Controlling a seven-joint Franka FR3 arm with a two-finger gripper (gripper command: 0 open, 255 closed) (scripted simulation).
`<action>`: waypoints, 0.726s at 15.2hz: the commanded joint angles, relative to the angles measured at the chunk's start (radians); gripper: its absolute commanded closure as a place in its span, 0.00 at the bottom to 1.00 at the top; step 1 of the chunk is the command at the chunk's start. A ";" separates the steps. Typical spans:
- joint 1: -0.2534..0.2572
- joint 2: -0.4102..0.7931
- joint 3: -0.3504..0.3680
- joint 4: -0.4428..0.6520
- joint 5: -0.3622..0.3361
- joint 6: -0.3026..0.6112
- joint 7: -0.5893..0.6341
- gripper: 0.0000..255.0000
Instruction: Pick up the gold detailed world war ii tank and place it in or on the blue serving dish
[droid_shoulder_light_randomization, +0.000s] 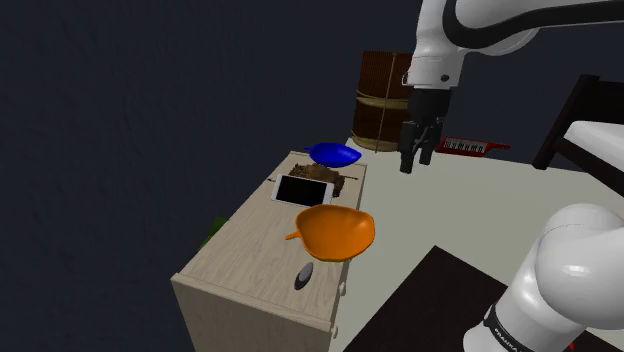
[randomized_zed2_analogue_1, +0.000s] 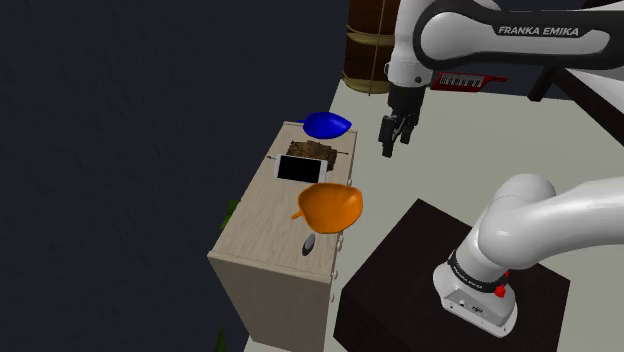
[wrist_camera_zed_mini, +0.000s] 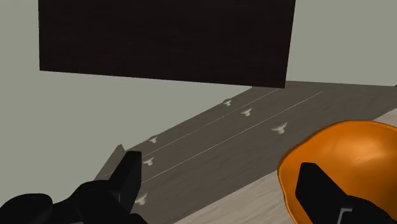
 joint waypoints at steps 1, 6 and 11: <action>0.000 0.000 0.000 0.000 0.000 0.000 0.000 0.00; 0.029 0.145 -0.021 0.034 -0.003 0.181 -0.106 0.00; 0.060 0.299 -0.037 0.100 0.010 0.337 -0.210 0.00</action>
